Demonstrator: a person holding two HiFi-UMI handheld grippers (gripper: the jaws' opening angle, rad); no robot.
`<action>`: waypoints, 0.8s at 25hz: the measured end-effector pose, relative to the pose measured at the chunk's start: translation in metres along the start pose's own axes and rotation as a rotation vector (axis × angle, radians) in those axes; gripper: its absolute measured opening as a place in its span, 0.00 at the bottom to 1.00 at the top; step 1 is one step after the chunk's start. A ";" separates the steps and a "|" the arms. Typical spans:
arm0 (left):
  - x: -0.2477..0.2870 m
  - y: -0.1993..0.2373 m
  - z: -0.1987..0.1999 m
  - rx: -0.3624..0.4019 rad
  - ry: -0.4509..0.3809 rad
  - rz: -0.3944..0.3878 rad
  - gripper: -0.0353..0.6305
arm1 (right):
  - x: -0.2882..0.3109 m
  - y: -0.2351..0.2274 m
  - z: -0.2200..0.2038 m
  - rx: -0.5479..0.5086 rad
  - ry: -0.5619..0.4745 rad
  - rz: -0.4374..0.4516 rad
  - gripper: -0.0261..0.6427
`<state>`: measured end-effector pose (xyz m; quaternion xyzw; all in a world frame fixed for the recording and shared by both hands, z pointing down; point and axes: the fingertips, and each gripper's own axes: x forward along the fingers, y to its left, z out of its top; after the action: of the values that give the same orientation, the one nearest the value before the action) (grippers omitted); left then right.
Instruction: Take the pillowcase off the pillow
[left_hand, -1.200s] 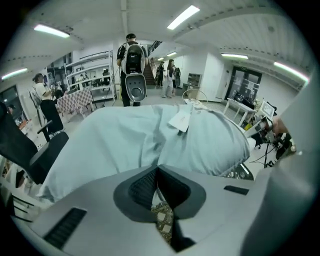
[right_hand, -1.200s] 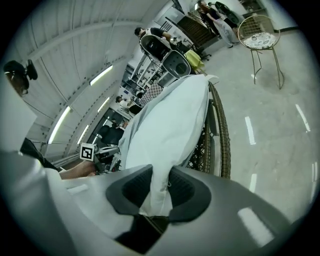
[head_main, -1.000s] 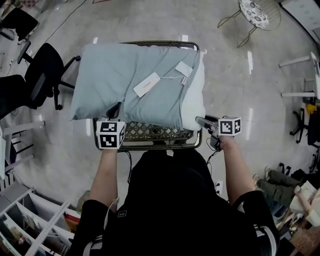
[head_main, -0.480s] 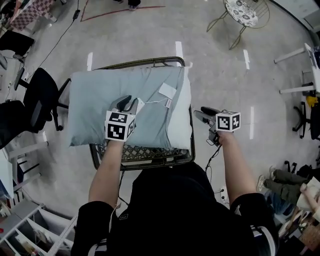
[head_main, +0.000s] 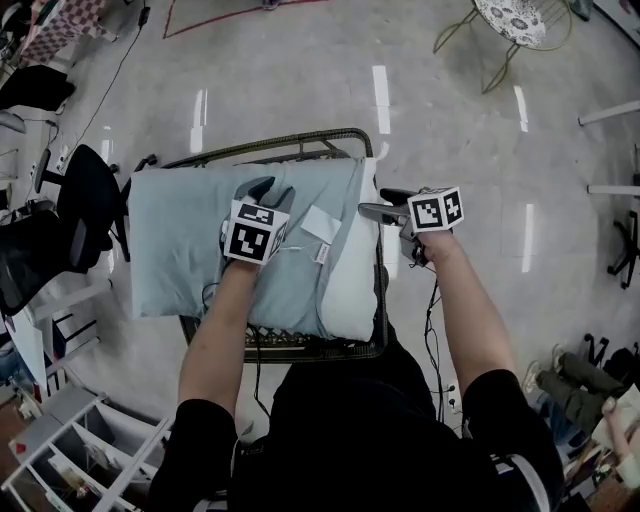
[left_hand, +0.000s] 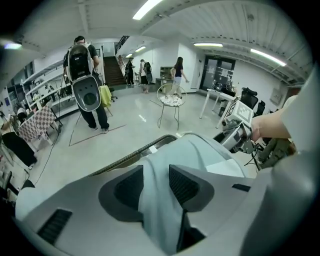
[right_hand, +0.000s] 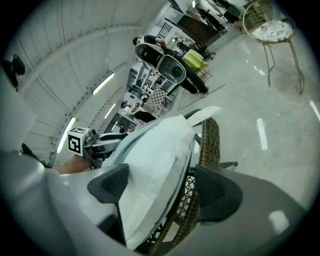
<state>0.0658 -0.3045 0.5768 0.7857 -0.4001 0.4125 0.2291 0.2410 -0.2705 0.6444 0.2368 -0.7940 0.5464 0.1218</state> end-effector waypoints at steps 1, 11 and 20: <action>0.004 -0.001 -0.004 -0.013 0.012 0.002 0.28 | 0.006 -0.001 -0.003 0.019 0.012 0.034 0.67; 0.014 0.007 -0.017 0.077 0.104 0.094 0.10 | 0.010 0.048 -0.001 -0.024 -0.072 0.223 0.32; -0.037 0.032 -0.019 0.051 0.051 0.170 0.06 | -0.043 0.090 -0.020 -0.071 -0.146 0.284 0.22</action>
<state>0.0177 -0.2936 0.5581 0.7436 -0.4488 0.4606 0.1833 0.2308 -0.2158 0.5600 0.1568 -0.8450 0.5111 -0.0063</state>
